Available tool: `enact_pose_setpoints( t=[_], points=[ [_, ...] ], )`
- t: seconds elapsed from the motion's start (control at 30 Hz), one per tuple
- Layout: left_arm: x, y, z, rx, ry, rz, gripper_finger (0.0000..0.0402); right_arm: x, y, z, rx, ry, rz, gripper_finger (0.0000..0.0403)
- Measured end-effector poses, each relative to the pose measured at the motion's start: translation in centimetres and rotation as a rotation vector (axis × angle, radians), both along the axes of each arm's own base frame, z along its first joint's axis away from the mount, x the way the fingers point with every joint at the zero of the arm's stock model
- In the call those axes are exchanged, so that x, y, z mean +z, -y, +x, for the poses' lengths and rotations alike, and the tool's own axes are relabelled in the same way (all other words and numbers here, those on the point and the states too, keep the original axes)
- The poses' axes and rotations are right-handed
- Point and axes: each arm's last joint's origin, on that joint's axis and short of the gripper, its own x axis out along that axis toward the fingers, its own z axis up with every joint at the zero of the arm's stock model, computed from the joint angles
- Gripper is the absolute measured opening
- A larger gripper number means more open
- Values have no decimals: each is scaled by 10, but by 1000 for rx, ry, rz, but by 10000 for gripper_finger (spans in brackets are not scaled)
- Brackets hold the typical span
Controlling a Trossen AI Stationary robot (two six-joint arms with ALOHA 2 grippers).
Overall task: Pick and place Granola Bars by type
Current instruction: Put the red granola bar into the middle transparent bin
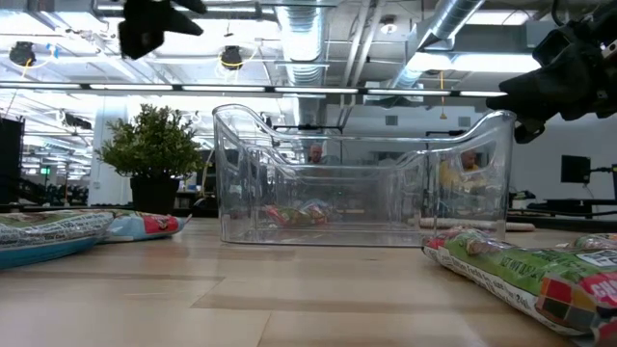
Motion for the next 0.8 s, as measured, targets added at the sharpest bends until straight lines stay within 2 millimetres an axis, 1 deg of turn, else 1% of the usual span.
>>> enact_pose_setpoints(
  t=[0.1,0.2,0.5,0.73,0.8],
  points=[
    [-8,3,-13,-11,11,-41,118,0,0,0,0,0,0,134],
    [-12,6,-20,-8,10,-57,118,0,0,0,0,0,0,133],
    [-18,7,-21,11,-30,-70,118,0,0,0,0,0,0,134],
    [-35,8,-21,93,-195,-182,118,0,0,0,0,0,0,134],
    [-41,11,-17,102,-239,-223,118,0,0,0,0,0,0,134]
  ],
)
